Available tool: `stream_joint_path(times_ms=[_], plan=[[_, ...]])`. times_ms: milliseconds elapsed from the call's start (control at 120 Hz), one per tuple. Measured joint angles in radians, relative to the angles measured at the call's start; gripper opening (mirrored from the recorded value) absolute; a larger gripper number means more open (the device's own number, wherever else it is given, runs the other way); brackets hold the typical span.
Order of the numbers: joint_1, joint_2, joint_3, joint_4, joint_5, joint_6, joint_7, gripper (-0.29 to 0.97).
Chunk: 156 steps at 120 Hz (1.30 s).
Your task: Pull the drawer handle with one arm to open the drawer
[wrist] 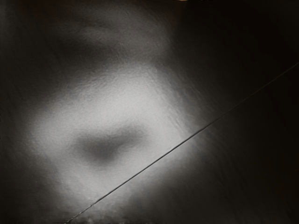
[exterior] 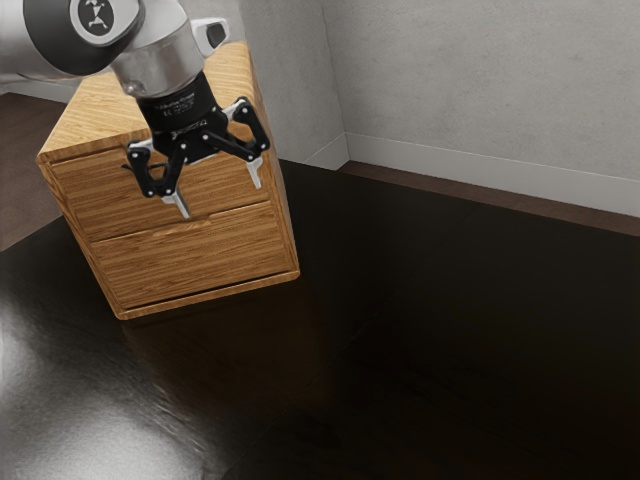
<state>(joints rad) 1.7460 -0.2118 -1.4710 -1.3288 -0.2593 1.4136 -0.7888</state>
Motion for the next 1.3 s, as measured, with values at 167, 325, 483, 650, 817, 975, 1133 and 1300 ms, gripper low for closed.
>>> stream_joint_path(times_ms=[167,325,483,650,817,975,1133,1300], plan=[[-0.001,0.01,0.005,-0.002,-0.006,-0.007,-0.134,0.66],[-0.003,0.013,0.033,0.2,-0.007,-0.03,-0.244,0.66],[0.094,0.0,0.036,0.225,0.036,0.017,-0.372,0.66],[0.281,-0.274,0.313,0.098,-0.099,0.054,-0.497,0.65],[0.381,-0.54,0.473,-0.006,-0.421,0.065,-0.555,0.64],[0.503,-0.781,0.565,-0.08,-0.759,0.032,-0.59,0.62],[0.563,-0.918,0.589,-0.142,-0.983,0.009,-0.61,0.54],[0.591,-0.972,0.579,-0.22,-1.096,0.002,-0.62,0.46]])
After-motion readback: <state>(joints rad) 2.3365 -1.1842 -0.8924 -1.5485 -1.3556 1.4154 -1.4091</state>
